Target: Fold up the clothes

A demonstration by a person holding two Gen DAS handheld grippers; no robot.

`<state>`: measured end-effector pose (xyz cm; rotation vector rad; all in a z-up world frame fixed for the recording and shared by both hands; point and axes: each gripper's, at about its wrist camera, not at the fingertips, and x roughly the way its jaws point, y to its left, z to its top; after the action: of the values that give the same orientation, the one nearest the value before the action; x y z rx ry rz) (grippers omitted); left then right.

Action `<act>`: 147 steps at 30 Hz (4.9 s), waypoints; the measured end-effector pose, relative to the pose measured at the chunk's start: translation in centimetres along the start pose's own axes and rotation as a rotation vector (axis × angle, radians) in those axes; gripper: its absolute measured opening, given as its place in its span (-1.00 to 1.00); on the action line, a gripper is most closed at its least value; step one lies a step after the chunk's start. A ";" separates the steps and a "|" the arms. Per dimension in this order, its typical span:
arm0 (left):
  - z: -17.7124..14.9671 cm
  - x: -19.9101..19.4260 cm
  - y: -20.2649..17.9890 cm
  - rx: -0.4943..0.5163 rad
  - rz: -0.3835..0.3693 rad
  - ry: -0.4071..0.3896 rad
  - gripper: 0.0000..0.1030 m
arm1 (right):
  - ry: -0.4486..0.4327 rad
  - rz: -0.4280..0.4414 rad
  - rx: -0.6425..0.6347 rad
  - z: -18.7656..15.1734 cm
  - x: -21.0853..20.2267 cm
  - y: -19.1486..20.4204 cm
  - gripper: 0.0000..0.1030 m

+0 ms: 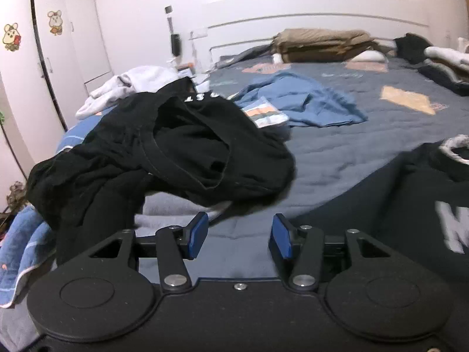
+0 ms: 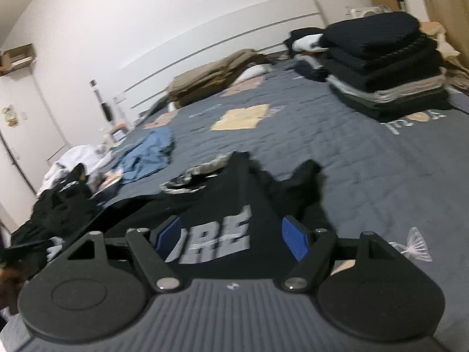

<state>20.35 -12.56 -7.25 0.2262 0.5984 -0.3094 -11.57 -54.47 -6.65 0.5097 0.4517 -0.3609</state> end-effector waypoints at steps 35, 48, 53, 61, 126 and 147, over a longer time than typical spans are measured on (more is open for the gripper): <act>-6.4 -12.1 -15.7 -0.120 -0.807 0.022 0.20 | 0.105 0.018 0.522 -2.3 10.7 -12.7 0.31; -6.2 -12.2 -15.9 -0.111 -0.805 0.013 0.20 | -0.225 -0.080 0.600 1.6 2.7 -13.9 -0.85; -6.4 -12.2 -15.8 -0.102 -0.814 0.020 0.20 | -0.206 -0.198 0.509 2.2 1.1 -14.3 -0.81; -6.0 -11.8 -15.2 -0.101 -0.804 0.029 0.20 | -0.082 -0.262 0.406 2.3 1.9 -15.9 -0.19; -9.9 -18.4 -11.1 -0.021 -0.801 -0.015 0.29 | 0.113 -0.084 0.161 -7.5 -12.5 -4.8 0.29; -19.4 -20.5 -0.2 0.078 -0.486 0.083 0.20 | 0.256 -0.167 0.095 -21.1 -18.1 -4.3 0.33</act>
<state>-5.76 -2.51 -10.95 0.1667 0.7212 -0.7971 -35.46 -42.67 -15.74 0.6156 0.7306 -0.4822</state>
